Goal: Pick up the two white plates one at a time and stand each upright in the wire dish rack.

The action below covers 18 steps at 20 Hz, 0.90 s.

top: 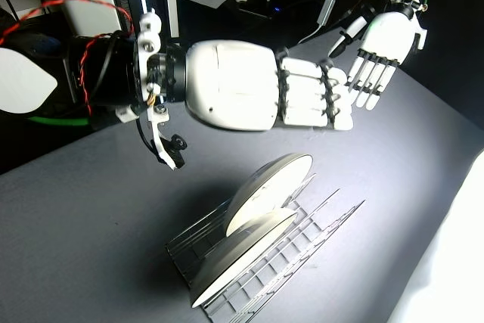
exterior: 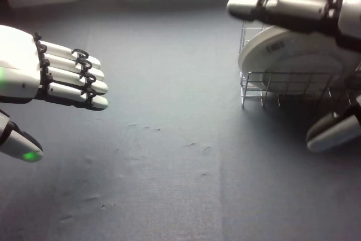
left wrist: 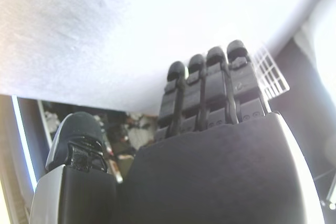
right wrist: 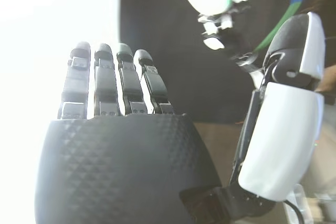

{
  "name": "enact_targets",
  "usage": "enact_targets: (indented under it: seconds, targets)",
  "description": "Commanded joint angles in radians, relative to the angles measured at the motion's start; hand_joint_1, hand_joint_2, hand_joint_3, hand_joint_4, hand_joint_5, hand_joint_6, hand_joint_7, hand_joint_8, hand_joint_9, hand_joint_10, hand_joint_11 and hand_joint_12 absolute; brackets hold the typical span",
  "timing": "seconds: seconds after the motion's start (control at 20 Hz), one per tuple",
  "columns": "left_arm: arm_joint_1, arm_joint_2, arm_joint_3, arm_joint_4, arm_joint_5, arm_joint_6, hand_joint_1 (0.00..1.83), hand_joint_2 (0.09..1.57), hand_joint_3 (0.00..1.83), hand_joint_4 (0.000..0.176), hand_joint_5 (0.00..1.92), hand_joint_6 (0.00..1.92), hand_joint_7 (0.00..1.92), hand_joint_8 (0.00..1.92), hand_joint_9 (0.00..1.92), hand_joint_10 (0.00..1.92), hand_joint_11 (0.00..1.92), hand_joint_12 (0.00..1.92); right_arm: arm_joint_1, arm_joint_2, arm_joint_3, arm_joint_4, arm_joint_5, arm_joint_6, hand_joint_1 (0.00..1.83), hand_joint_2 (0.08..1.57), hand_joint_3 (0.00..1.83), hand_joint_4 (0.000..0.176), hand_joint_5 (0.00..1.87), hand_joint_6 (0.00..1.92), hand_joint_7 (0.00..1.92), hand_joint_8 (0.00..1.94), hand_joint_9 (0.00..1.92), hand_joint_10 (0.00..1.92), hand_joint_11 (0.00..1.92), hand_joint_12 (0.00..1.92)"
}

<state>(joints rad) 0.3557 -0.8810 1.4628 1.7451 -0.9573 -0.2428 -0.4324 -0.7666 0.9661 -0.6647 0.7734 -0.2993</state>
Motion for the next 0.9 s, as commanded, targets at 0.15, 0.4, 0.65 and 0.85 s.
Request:
enact_targets:
  seconds: [0.15, 0.4, 0.65, 0.85]
  targets:
    - [-0.012, 0.011, 0.009, -0.059, -0.018, 0.008, 0.0, 1.21, 0.0, 0.0, 0.09, 0.0, 0.06, 0.0, 0.03, 0.0, 0.0, 0.0, 0.012, 0.005, 0.015, -0.091, 0.176, 0.001, 0.62, 0.79, 0.02, 0.0, 0.0, 0.0, 0.0, 0.0, 0.0, 0.0, 0.0, 0.0]
    - [-0.019, 0.012, 0.004, -0.059, -0.09, 0.008, 0.0, 1.21, 0.0, 0.0, 0.09, 0.0, 0.07, 0.01, 0.04, 0.01, 0.0, 0.0, 0.012, 0.002, 0.027, -0.199, 0.236, -0.012, 0.7, 0.84, 0.03, 0.0, 0.0, 0.0, 0.0, 0.0, 0.0, 0.0, 0.0, 0.0]
    - [-0.036, 0.032, -0.053, -0.056, -0.182, 0.007, 0.0, 1.24, 0.01, 0.0, 0.13, 0.01, 0.12, 0.02, 0.08, 0.01, 0.03, 0.02, 0.012, -0.002, 0.045, -0.254, 0.276, -0.024, 0.38, 0.99, 0.03, 0.0, 0.0, 0.0, 0.0, 0.0, 0.0, 0.0, 0.02, 0.01]
    - [-0.057, 0.058, -0.124, -0.024, -0.21, 0.021, 0.0, 1.28, 0.0, 0.0, 0.45, 0.0, 0.47, 0.01, 0.37, 0.0, 0.12, 0.28, 0.012, -0.004, 0.049, -0.275, 0.296, -0.033, 0.01, 1.34, 0.01, 0.0, 0.54, 0.06, 0.64, 0.06, 0.53, 0.12, 0.07, 1.32]
